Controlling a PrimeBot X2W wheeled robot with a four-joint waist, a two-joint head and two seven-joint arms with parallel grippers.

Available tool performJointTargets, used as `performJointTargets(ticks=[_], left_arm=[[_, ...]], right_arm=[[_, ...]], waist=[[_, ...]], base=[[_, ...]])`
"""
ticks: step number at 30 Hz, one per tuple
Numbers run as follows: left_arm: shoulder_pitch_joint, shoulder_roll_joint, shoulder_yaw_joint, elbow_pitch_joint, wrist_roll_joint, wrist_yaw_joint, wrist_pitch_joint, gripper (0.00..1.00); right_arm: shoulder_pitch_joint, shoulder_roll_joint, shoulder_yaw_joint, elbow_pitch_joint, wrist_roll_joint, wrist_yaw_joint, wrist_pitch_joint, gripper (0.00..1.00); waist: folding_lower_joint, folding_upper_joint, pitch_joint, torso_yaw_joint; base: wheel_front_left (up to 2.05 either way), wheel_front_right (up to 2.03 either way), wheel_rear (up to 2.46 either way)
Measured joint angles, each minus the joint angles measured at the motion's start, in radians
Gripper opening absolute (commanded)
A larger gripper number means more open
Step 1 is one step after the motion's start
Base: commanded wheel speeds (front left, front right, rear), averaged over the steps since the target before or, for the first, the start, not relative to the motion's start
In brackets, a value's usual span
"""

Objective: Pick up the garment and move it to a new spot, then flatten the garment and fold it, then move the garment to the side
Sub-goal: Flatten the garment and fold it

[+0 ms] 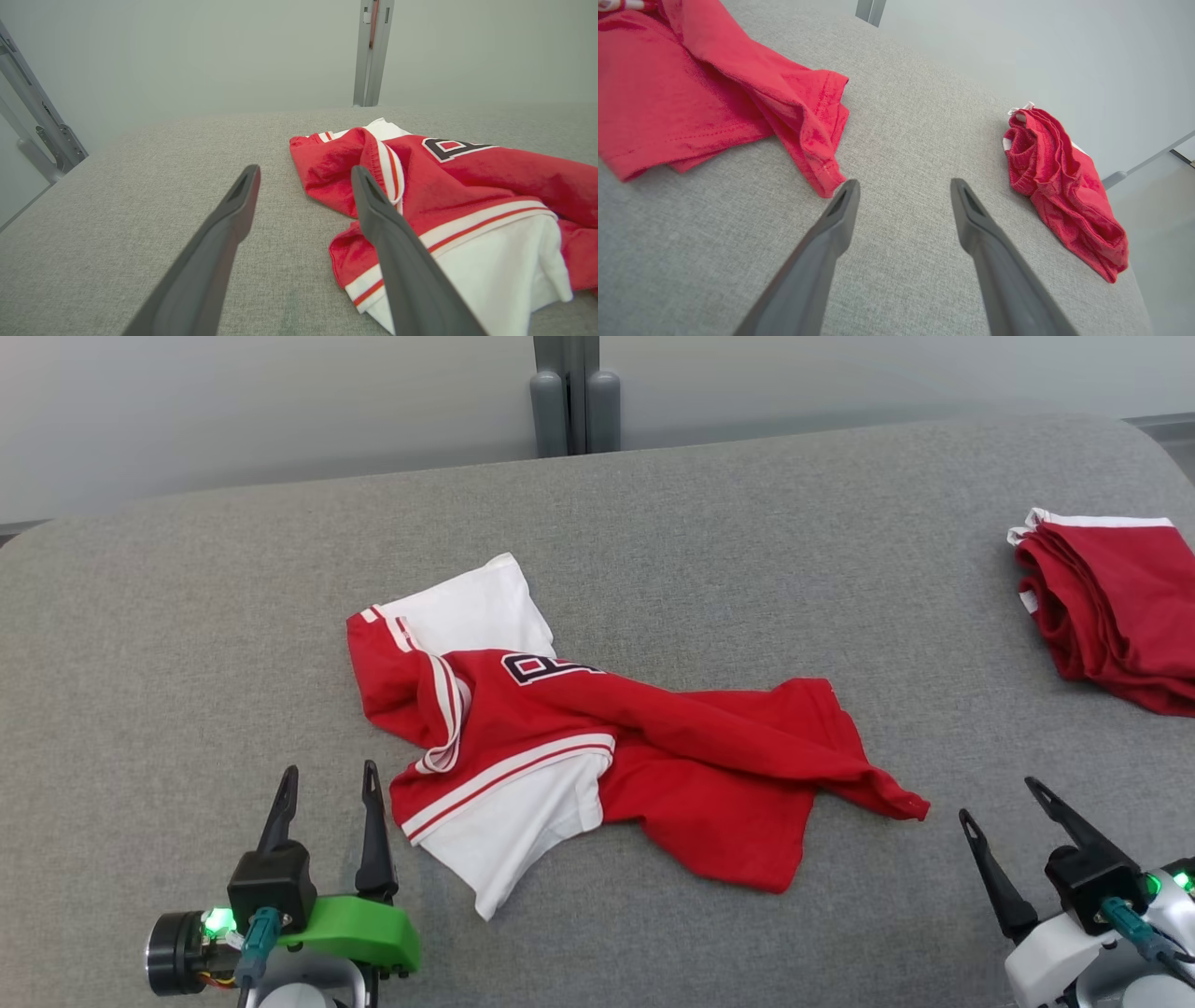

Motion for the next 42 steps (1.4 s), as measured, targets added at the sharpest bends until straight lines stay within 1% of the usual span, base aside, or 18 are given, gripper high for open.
performJointTargets(ticks=[4,8,14,18,19,24,29,42], left_arm=[[0.001,-0.001,-0.005,0.006,0.001,-0.003,0.0,1.0],[0.004,-0.002,-0.015,0.011,0.0,-0.005,0.0,1.0],[0.011,-0.004,-0.037,0.016,-0.015,-0.014,0.0,1.0],[0.011,-0.005,-0.06,0.023,-0.041,-0.014,0.0,1.0],[0.011,-0.005,-0.068,0.025,-0.048,-0.013,0.0,1.0],[0.018,-0.006,-0.103,0.035,-0.07,-0.004,0.0,1.0],[0.023,-0.006,-0.116,0.035,-0.101,0.006,0.0,1.0],[0.041,-0.006,-0.107,0.016,-0.128,0.019,0.0,1.0]], right_arm=[[0.002,0.028,-0.036,-0.061,0.022,0.0,0.009,1.0],[-0.001,0.076,-0.084,-0.089,0.057,0.0,0.016,1.0],[-0.035,0.175,-0.133,-0.097,0.074,0.0,0.001,1.0],[-0.054,0.248,-0.139,-0.09,0.099,0.0,-0.019,1.0],[-0.059,0.257,-0.132,-0.086,0.099,0.0,-0.025,1.0],[-0.073,0.29,-0.105,-0.066,0.118,0.0,-0.035,1.0],[-0.071,0.314,-0.089,-0.047,0.153,0.0,-0.039,1.0],[-0.065,0.328,-0.067,-0.062,0.187,0.0,-0.04,1.0]], waist=[[0.0,0.0,-0.011,0.002],[0.0,0.0,-0.024,0.012],[0.0,0.0,-0.051,0.03],[0.0,0.0,-0.075,0.044],[0.0,0.0,-0.081,0.048],[0.0,0.0,-0.111,0.062],[0.0,0.0,-0.131,0.071],[0.0,0.0,-0.129,0.062]], base=[[0.0,0.0,0.0],[0.0,0.0,0.0],[0.0,0.0,0.0],[0.0,0.0,0.0],[0.0,0.0,0.0],[0.0,0.0,0.0],[0.0,0.0,0.0],[0.0,0.0,0.0]])
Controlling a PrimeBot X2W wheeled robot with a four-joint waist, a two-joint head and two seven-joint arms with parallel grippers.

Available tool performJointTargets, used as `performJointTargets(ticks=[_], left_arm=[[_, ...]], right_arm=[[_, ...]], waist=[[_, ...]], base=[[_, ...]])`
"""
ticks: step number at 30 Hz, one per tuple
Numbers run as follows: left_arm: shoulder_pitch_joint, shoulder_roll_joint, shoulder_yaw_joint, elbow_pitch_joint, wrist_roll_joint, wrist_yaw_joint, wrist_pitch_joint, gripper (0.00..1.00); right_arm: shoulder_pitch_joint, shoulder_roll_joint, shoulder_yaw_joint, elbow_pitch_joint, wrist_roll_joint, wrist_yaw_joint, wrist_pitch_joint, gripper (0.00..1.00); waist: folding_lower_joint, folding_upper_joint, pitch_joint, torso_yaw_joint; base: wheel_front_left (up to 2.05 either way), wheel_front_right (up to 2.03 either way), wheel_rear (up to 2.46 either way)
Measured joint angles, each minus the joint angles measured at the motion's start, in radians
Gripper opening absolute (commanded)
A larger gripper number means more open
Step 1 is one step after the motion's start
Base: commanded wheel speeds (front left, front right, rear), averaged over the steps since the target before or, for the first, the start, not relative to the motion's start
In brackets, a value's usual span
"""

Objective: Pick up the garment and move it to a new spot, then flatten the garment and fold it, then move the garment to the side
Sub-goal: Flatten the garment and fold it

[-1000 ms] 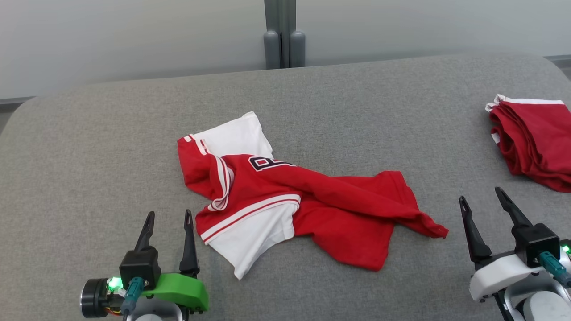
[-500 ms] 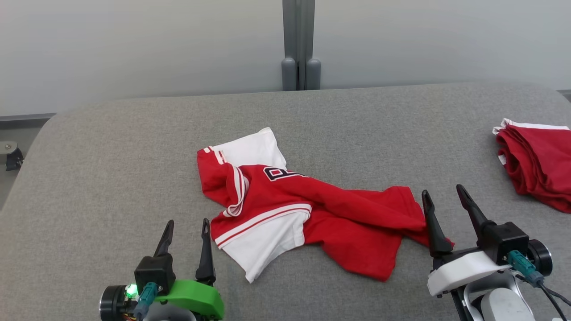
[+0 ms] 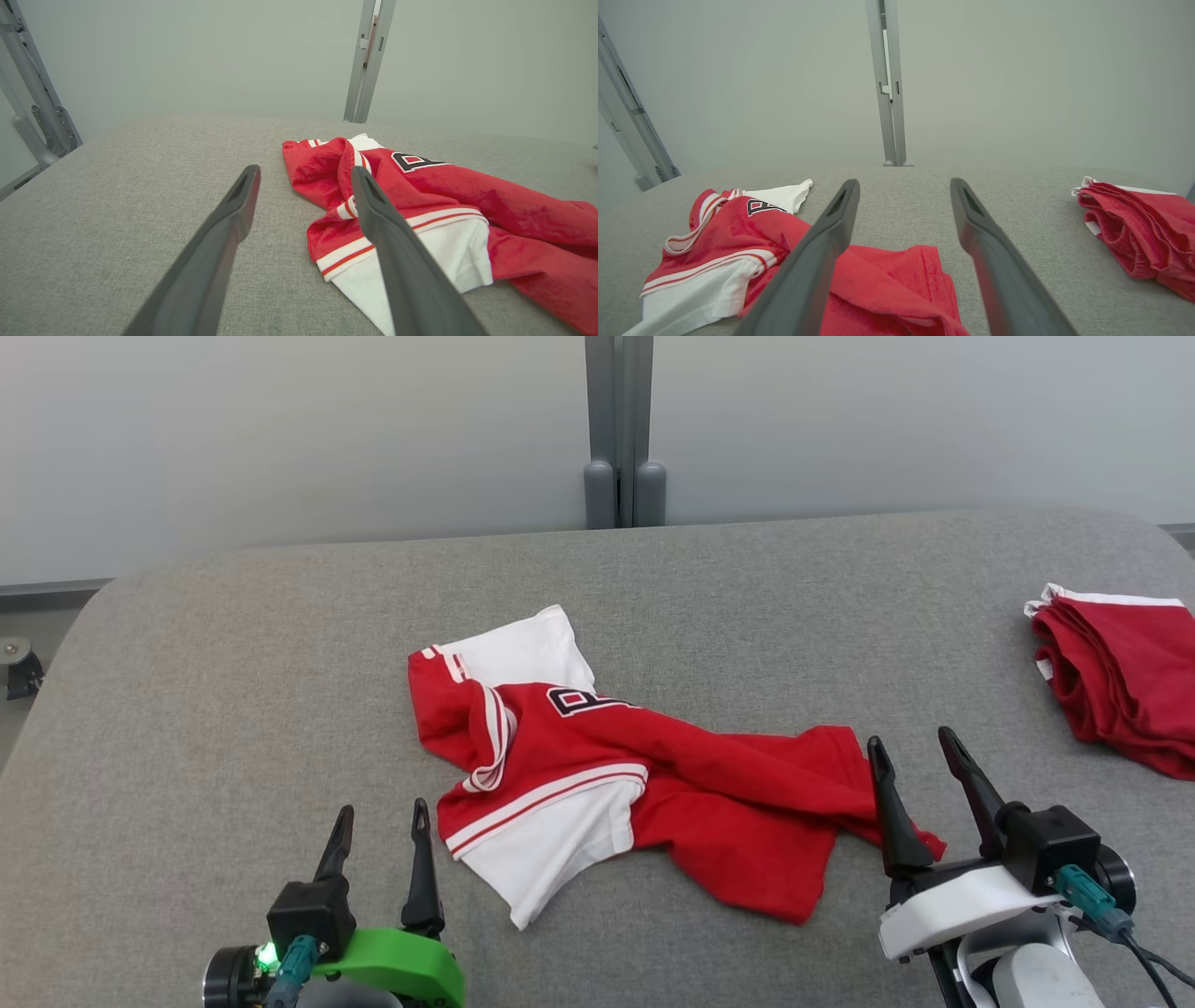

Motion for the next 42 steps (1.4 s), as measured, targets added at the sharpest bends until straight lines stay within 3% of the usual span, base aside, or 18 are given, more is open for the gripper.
performJointTargets(ticks=[8,17,24,30,34,36,37,38,39,40,41,42], left_arm=[[0.005,0.0,-0.004,0.009,-0.013,-0.005,0.0,1.0],[0.046,-0.001,-0.162,0.088,-0.222,-0.102,0.095,1.0],[0.024,-0.002,-0.239,0.13,-0.282,-0.089,0.115,1.0],[-0.012,-0.002,-0.242,0.189,-0.318,-0.055,0.096,1.0],[-0.024,-0.002,-0.252,0.208,-0.372,-0.056,0.089,0.96],[-0.032,-0.002,-0.256,0.211,-0.39,-0.056,0.076,0.91],[-0.036,-0.002,-0.258,0.211,-0.397,-0.056,0.068,0.81],[-0.042,-0.002,-0.261,0.212,-0.407,-0.056,0.064,0.59],[-0.045,-0.002,-0.262,0.212,-0.414,-0.056,0.058,0.45],[-0.048,-0.002,-0.264,0.212,-0.421,-0.056,0.054,0.39],[-0.049,-0.002,-0.267,0.213,-0.431,-0.06,0.05,0.22],[-0.051,-0.002,-0.27,0.213,-0.44,-0.06,0.047,0.11]], right_arm=[[-0.001,0.0,-0.011,0.001,0.005,0.0,0.0,1.0],[-0.001,0.001,-0.033,0.007,-0.002,0.0,-0.001,1.0],[-0.011,0.001,-0.035,0.007,-0.004,0.0,-0.001,1.0],[-0.02,0.001,-0.043,0.005,-0.004,0.0,-0.001,1.0],[-0.02,0.001,-0.049,0.003,-0.004,0.0,-0.001,1.0],[-0.021,0.001,-0.051,0.002,-0.004,0.0,-0.001,1.0],[-0.022,0.001,-0.052,0.002,-0.004,0.0,-0.001,1.0],[-0.022,0.001,-0.054,0.002,-0.004,0.0,-0.001,1.0],[-0.022,0.001,-0.055,0.002,-0.004,0.0,-0.001,1.0],[-0.023,0.001,-0.056,0.002,-0.004,0.0,-0.001,1.0],[-0.023,0.001,-0.057,0.003,-0.004,0.0,-0.001,1.0],[-0.023,0.001,-0.058,0.004,-0.004,0.0,-0.001,1.0]], waist=[[0.0,0.0,0.006,0.003],[0.0,0.0,0.025,-0.003],[0.0,0.0,0.051,-0.026],[0.0,0.0,0.075,-0.054],[0.0,0.0,0.09,-0.068],[0.0,0.0,0.096,-0.072],[0.0,0.0,0.098,-0.074],[0.0,0.0,0.1,-0.074],[0.0,0.0,0.101,-0.074],[0.0,0.0,0.101,-0.074],[0.0,-0.0001,0.101,-0.073],[0.0,0.0,0.1,-0.072]], base=[[0.0,0.0,0.0],[0.0,0.0,0.0],[0.0,0.0,0.0],[0.0,0.0,0.0],[0.0,0.0,0.0],[0.0,0.0,0.0],[0.0,0.0,0.0],[0.0,0.0,0.0],[0.0,0.0,0.0],[0.0,0.0,0.0],[0.0,0.0,0.0],[0.0,0.0,0.0]])
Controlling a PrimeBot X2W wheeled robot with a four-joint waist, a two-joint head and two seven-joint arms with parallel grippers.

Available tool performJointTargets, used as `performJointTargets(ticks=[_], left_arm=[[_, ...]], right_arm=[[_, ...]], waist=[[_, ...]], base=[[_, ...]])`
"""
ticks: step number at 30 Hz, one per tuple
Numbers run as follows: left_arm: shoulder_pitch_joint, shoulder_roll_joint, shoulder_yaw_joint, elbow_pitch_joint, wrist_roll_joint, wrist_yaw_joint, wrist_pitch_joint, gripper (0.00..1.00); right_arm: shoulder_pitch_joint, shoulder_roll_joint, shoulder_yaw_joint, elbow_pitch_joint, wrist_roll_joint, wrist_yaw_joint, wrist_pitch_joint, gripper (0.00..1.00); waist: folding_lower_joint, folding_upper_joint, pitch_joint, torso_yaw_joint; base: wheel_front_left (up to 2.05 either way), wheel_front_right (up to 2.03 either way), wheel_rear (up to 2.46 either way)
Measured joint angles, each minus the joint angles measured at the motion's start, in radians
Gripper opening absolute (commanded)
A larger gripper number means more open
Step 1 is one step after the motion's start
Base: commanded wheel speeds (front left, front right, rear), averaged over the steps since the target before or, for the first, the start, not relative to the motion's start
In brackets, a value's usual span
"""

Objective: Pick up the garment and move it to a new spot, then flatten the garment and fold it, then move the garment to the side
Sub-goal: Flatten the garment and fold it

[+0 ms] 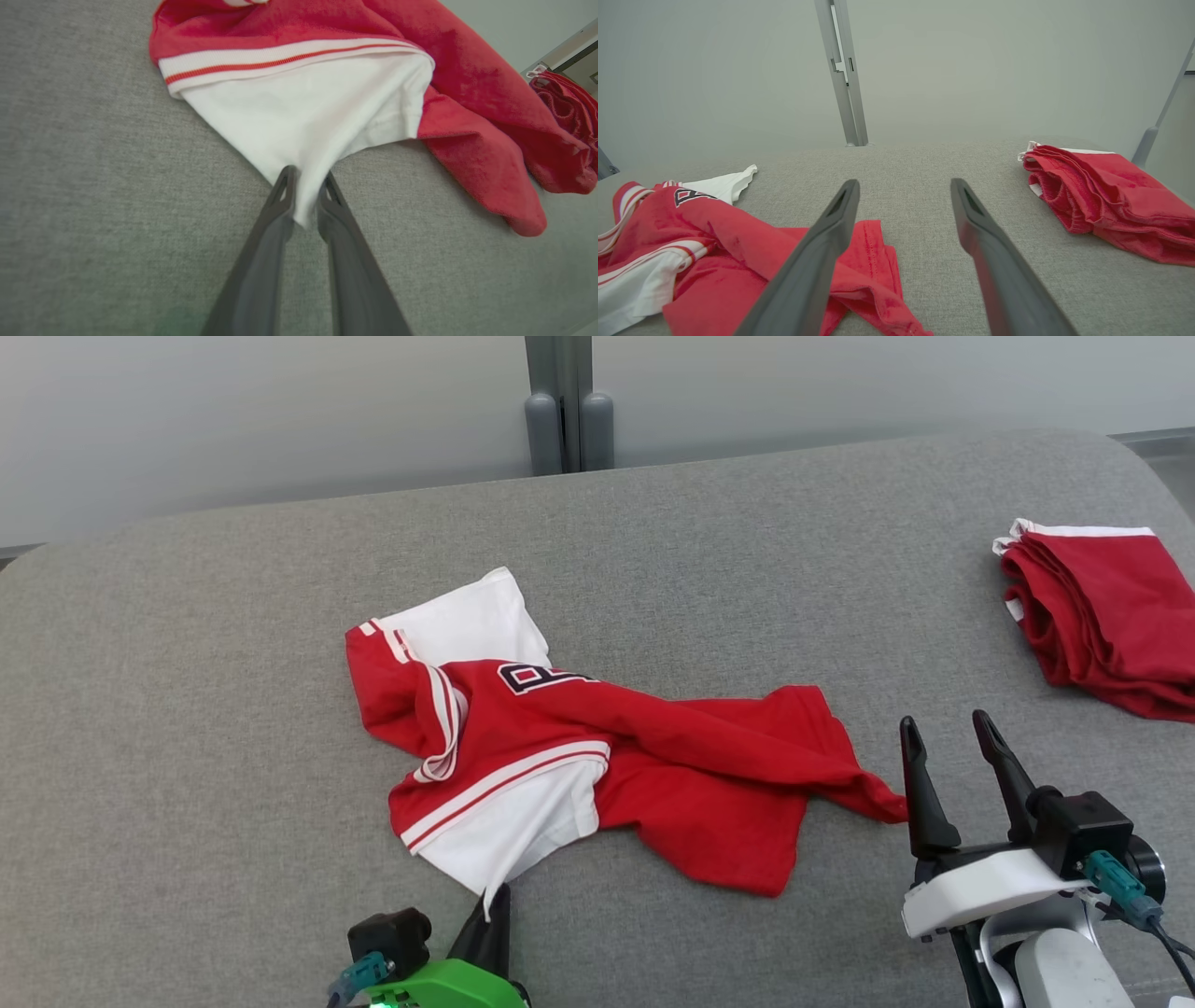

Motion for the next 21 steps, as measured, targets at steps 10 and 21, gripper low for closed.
performJointTargets(ticks=[10,21], left_arm=[[-0.012,0.003,0.004,0.009,-0.014,0.007,-0.03,0.0],[-0.005,0.048,0.101,-0.069,0.002,0.058,-0.041,0.0]], right_arm=[[0.014,0.001,-0.059,0.113,0.019,0.0,0.01,1.0],[-0.005,0.0,-0.064,0.252,0.101,0.0,0.033,1.0]], waist=[[0.0,0.0,-0.008,0.015],[0.0,0.0,-0.019,0.034]], base=[[0.0,0.0,0.0],[0.0,0.0,0.0]])
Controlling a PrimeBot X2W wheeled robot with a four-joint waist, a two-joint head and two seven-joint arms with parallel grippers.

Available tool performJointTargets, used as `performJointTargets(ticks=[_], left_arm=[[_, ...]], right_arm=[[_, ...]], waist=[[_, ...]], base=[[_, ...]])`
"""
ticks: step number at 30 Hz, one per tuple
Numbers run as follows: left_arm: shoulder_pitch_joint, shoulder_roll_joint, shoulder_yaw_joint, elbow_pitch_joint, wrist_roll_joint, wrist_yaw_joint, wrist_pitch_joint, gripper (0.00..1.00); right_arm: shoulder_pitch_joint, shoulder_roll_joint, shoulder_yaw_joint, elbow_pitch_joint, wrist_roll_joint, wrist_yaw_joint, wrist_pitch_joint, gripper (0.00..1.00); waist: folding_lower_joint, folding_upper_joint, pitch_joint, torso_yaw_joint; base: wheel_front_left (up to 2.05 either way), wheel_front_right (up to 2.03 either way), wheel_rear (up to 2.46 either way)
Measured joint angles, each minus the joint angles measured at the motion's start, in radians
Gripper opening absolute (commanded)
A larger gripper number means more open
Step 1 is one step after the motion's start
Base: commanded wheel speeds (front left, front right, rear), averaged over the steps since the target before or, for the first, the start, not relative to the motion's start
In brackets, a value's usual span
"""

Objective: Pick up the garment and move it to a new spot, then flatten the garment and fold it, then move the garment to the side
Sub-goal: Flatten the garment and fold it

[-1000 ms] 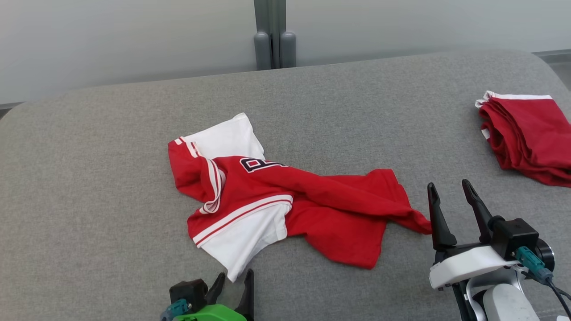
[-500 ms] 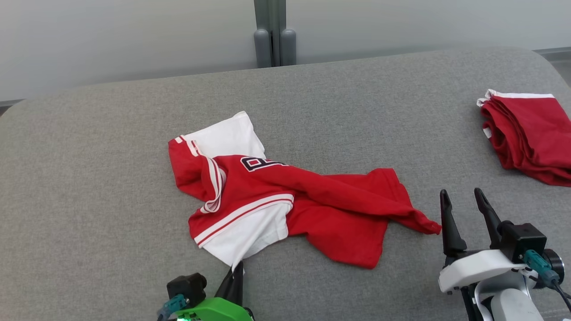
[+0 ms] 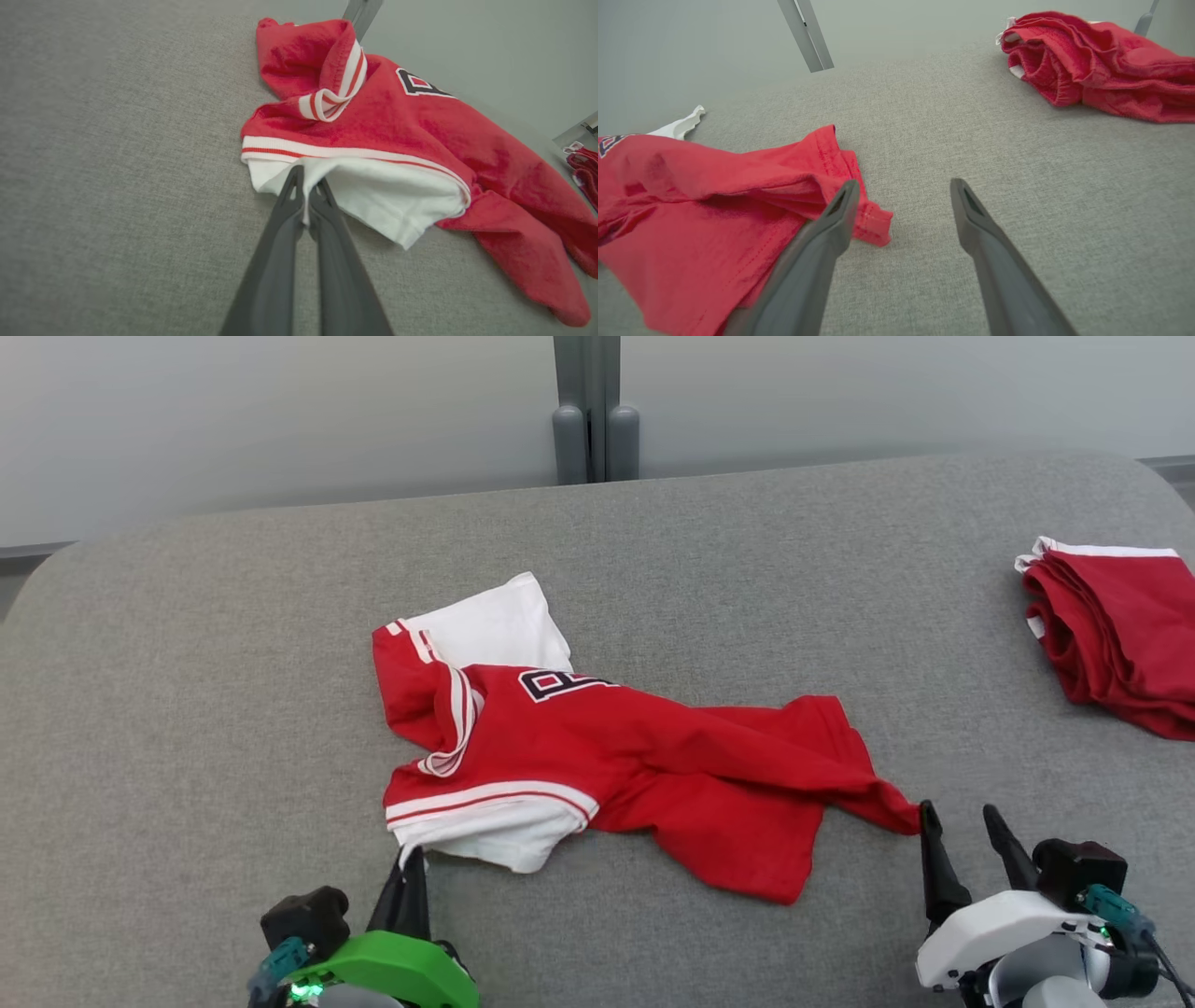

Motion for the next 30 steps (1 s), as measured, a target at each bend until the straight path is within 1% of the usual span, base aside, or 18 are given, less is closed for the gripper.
performJointTargets(ticks=[3,7,10,17,27,28,29,30], left_arm=[[0.014,0.017,0.019,-0.025,0.005,0.006,-0.003,0.0],[0.029,0.021,0.024,-0.043,0.011,0.01,-0.003,0.0],[0.037,0.021,0.023,-0.05,0.012,0.012,-0.003,0.0],[0.041,0.016,0.022,-0.057,0.011,0.014,-0.003,0.0],[0.041,0.018,0.03,-0.066,0.012,0.016,-0.003,0.0],[0.041,0.018,0.031,-0.067,0.012,0.016,-0.003,0.0],[0.041,0.018,0.032,-0.067,0.012,0.016,-0.003,0.0],[0.041,0.018,0.033,-0.067,0.012,0.016,-0.003,0.0]], right_arm=[[-0.001,0.001,0.012,0.023,0.01,0.0,0.008,1.0],[-0.025,0.0,-0.007,0.028,0.058,0.0,-0.011,1.0],[-0.039,0.0,-0.008,0.047,0.054,0.0,-0.018,1.0],[-0.039,0.0,0.038,0.128,0.056,0.0,0.017,1.0],[-0.086,0.0,0.09,0.248,0.087,0.0,0.007,1.0],[-0.093,0.0,0.094,0.257,0.088,0.0,0.006,0.96],[-0.099,0.0,0.096,0.262,0.09,0.0,0.002,0.76],[-0.105,0.0,0.099,0.27,0.091,0.0,-0.002,0.5]], waist=[[0.0,0.0,-0.003,0.007],[0.0,0.0,-0.004,0.015],[0.0,0.0,-0.004,0.017],[0.0,0.0,-0.004,0.021],[0.0,0.0,0.011,0.017],[0.0,0.0,0.012,0.018],[0.0,0.0,0.014,0.019],[0.0,0.0,0.015,0.019]], base=[[0.0,0.0,0.0],[0.0,0.0,0.0],[0.0,0.0,0.0],[0.0,0.0,0.0],[0.0,0.0,0.0],[0.0,0.0,0.0],[0.0,0.0,0.0],[0.0,0.0,0.0]])
